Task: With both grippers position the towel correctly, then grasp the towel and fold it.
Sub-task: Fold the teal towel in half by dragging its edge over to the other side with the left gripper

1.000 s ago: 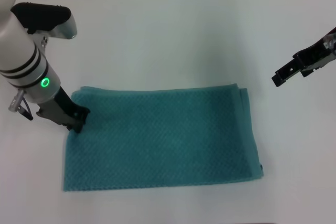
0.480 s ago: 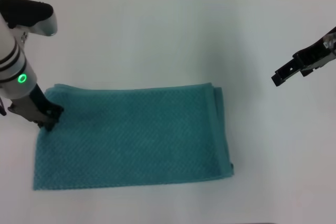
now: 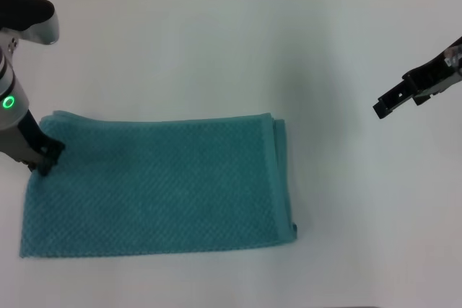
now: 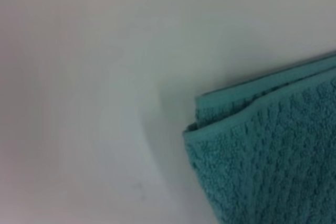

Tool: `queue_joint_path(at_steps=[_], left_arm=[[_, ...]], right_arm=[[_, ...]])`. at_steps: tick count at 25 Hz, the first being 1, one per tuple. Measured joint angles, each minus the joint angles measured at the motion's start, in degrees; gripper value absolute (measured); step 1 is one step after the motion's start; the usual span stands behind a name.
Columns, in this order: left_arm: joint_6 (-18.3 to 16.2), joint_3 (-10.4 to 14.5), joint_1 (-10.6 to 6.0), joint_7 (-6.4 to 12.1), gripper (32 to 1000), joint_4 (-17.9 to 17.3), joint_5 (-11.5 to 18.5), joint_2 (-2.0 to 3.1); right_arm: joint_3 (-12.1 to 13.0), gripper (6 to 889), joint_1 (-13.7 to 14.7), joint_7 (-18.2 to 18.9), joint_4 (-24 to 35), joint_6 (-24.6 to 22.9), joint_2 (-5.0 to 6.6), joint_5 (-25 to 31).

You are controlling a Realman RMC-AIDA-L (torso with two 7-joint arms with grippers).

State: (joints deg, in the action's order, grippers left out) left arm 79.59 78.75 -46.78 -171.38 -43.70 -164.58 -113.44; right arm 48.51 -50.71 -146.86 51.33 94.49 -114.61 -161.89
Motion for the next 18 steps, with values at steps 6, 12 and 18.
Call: queue_joint_path(at_steps=[6, 12, 18], left_arm=[[0.5, 1.1, -0.29, 0.0, 86, 0.1, -0.1, 0.24], [0.7, 1.2, -0.37, 0.0, 86, -0.1, -0.1, 0.59], [1.4, 1.0, -0.68, 0.0, 86, -0.6, -0.1, 0.44]], right_arm=[[0.0, 852, 0.0, 0.0, 0.0, 0.0, 0.0, 0.0], [0.0, 852, -0.1, 0.0, 0.0, 0.0, 0.0, 0.0], [0.0, 852, -0.1, 0.0, 0.0, 0.0, 0.0, 0.0]])
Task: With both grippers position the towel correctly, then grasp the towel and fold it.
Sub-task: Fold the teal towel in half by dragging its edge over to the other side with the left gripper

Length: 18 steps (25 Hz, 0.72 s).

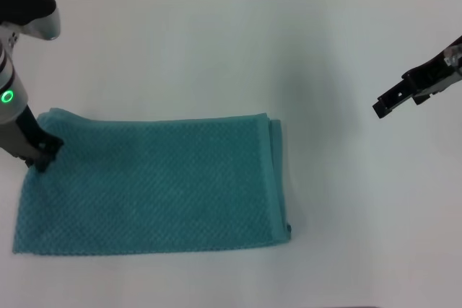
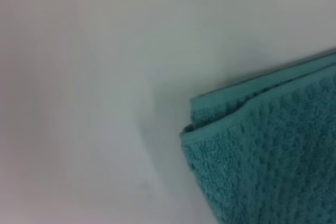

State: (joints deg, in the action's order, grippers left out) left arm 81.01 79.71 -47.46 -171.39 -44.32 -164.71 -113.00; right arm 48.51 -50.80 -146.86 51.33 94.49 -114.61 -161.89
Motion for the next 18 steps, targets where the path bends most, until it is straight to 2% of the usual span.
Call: queue_joint_path(at_steps=[6, 9, 11, 15, 16, 18], left_arm=[[2.8, -0.5, -0.46, 0.0, 86, -2.8, 0.1, -0.36], [5.6, -0.7, -0.51, 0.02, 86, -6.3, 0.4, -0.61], [7.8, -1.6, -0.61, 0.75, 86, -9.6, 1.3, -1.24], [12.9, -5.3, -1.18, 4.74, 85, -17.5, 6.1, -3.34], [13.5, -5.7, -1.43, 5.21, 85, -18.5, 7.3, -3.58], [14.4, -6.1, -2.34, 5.83, 85, -19.9, 12.3, -3.82]], right_arm=[[0.0, 852, 0.0, 0.0, 0.0, 0.0, 0.0, 0.0], [0.0, 852, 0.0, 0.1, 0.0, -0.2, 0.0, 0.0], [0.0, 852, 0.0, 0.1, 0.0, -0.3, 0.0, 0.1], [0.0, 852, 0.0, 0.1, 0.0, -0.4, 0.0, 0.1], [0.0, 852, 0.0, 0.1, 0.0, -0.4, 0.0, 0.1], [0.0, 852, 0.0, 0.2, 0.0, -0.4, 0.0, 0.6]])
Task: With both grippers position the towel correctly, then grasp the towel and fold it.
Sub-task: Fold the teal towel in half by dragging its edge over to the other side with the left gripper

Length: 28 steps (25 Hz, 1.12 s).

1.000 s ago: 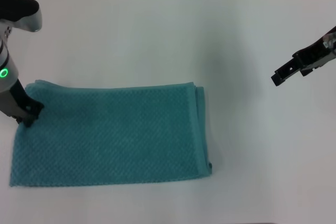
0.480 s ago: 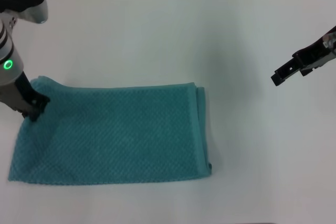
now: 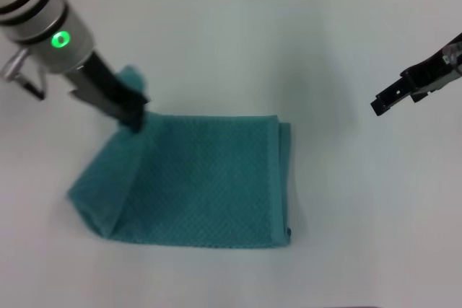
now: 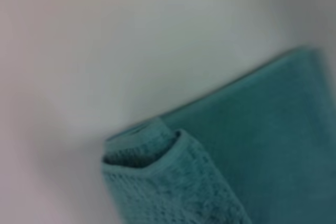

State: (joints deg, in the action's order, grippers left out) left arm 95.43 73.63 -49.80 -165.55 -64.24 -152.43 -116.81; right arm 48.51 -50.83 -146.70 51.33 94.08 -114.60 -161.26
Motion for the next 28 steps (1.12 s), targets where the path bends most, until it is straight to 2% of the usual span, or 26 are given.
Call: queue_joint_path(at_steps=[4, 5, 8, 10, 12, 16, 19, 23, 28], left_arm=[[-0.9, 0.6, -0.73, 0.86, 85, -0.2, 11.0, -0.23], [-1.4, 0.7, -0.73, 1.0, 85, -0.1, 12.6, -0.31], [-5.7, 1.2, -0.09, 2.17, 85, 2.4, 20.0, -0.48], [-9.2, 1.2, 0.11, 3.48, 85, 6.0, 24.2, -0.5], [-12.0, 1.3, -0.15, 4.51, 84, 10.0, 25.5, -0.52], [-15.6, 3.2, -0.96, 5.31, 84, 14.7, 25.6, -0.59], [-16.9, 5.4, -1.13, 5.24, 84, 15.9, 25.7, -0.61], [-17.1, 6.7, -1.24, 5.13, 84, 16.2, 26.0, -0.8], [-17.4, 7.7, -1.45, 5.21, 85, 17.3, 28.5, -0.8]], right_arm=[[0.0, 852, 0.0, 0.0, 0.0, 0.0, 0.2, 0.9], [0.0, 852, 0.0, 0.0, 0.0, 0.1, 0.25, 0.9], [0.0, 852, 0.0, 0.0, 0.0, 0.1, 0.36, 0.9], [0.0, 852, 0.0, 0.0, 0.0, 0.1, 0.53, 0.9], [-0.1, 852, 0.0, 0.0, 0.0, 0.0, 0.59, 0.9], [-0.1, 852, 0.0, 0.0, 0.0, 0.0, 0.62, 1.0], [-0.1, 852, 0.0, 0.0, 0.0, 0.0, 0.62, 1.0], [-0.1, 852, 0.0, 0.0, 0.0, 0.0, 0.61, 1.0], [-0.1, 852, 0.0, 0.0, 0.0, 0.0, 0.61, 1.0]])
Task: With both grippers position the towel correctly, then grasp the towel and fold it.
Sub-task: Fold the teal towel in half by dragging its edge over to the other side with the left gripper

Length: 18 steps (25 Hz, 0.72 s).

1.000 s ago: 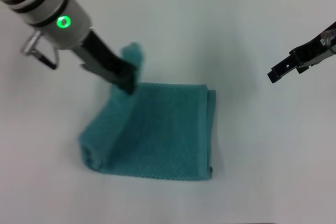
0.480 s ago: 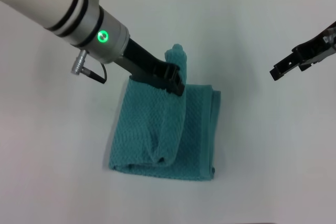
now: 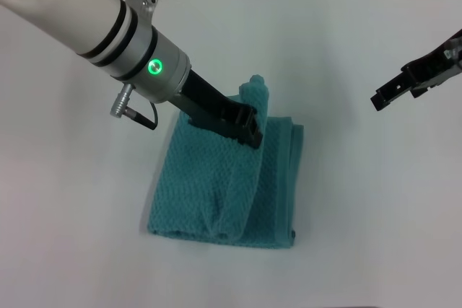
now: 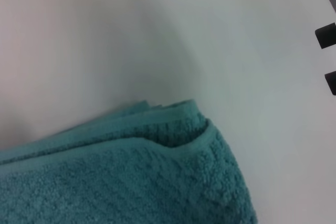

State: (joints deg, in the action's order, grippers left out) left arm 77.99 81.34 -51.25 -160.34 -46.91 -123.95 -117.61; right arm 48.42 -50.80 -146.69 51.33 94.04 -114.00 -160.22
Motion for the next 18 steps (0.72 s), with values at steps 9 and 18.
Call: queue_joint_path(at_steps=[9, 18], left_arm=[[-2.3, -1.1, -2.2, 0.1, 95, 6.5, 2.1, 0.3], [-3.2, -1.5, -1.82, 0.45, 332, 6.8, 3.3, 0.51]], right_arm=[[0.0, 852, 0.0, 0.0, 0.0, 0.0, 0.0, 0.0], [0.0, 852, -0.1, 0.0, 0.0, 0.0, 0.0, 0.2]])
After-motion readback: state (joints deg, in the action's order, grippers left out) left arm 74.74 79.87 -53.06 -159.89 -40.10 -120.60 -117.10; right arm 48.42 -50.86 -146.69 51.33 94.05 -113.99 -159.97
